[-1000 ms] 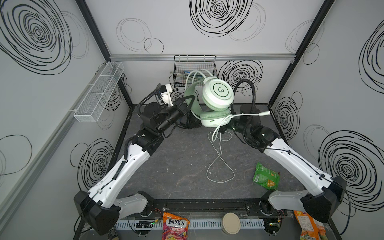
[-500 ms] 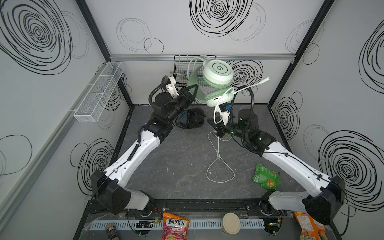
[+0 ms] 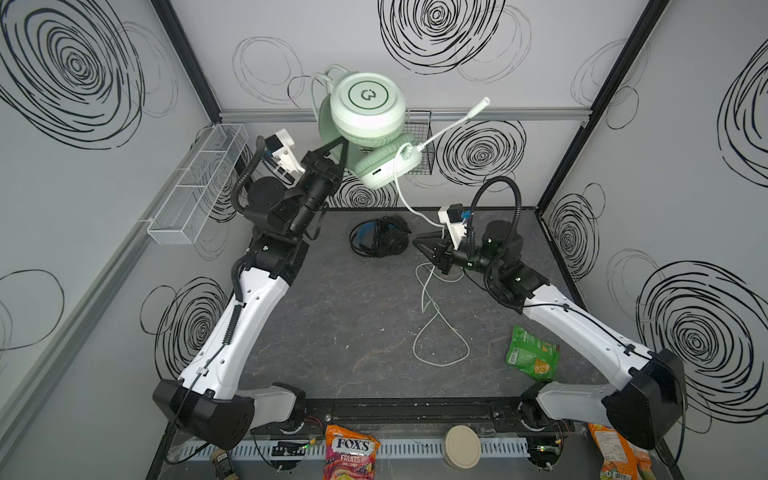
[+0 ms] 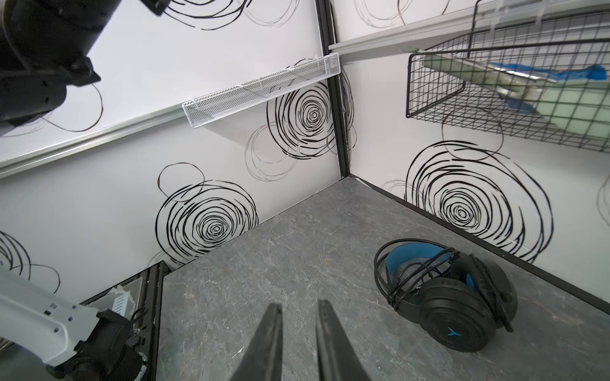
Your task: Wrap the headphones
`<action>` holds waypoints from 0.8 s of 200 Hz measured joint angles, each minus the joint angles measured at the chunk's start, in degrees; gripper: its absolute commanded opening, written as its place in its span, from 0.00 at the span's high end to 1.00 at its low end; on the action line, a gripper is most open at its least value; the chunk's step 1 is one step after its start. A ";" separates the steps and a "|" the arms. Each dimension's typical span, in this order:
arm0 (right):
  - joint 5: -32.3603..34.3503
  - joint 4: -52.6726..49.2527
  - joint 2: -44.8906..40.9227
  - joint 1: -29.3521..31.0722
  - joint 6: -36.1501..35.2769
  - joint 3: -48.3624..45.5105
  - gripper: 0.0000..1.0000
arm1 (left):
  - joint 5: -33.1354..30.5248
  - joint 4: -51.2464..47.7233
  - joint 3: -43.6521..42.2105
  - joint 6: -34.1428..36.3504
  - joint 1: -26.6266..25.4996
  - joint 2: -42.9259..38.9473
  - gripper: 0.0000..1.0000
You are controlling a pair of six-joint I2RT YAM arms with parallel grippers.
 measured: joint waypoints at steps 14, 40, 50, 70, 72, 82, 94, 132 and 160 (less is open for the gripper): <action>-1.38 0.72 0.02 -0.07 0.50 -0.39 0.75 | 0.17 0.00 0.61 -0.55 0.20 0.00 1.00; -3.50 2.45 0.39 -0.17 1.03 -0.50 0.81 | 0.85 -0.37 0.68 -1.25 0.20 0.00 1.00; -4.07 2.80 0.72 -0.22 1.29 -0.50 0.84 | 0.90 -0.72 0.68 -1.44 0.20 0.00 1.00; -4.76 2.95 1.27 -0.31 1.55 -0.63 0.91 | 0.90 -1.31 0.68 -1.88 0.37 0.00 1.00; -4.79 2.95 1.29 -0.31 1.57 -0.68 0.91 | 0.90 -1.40 0.68 -1.92 0.39 0.00 1.00; -4.96 3.13 1.29 -0.35 1.66 -1.18 0.96 | 0.87 -1.64 0.68 -2.27 0.59 0.00 1.00; -5.03 3.32 1.29 -0.42 1.73 -1.90 1.00 | 0.85 -1.66 0.68 -2.75 0.83 0.00 1.00; -5.03 3.50 1.29 -1.66 2.10 -4.94 1.00 | 0.76 0.04 0.66 -4.48 0.94 0.09 1.00; -5.29 4.15 1.29 -3.34 3.43 -5.92 1.00 | 0.96 5.64 0.09 -5.11 0.90 0.33 1.00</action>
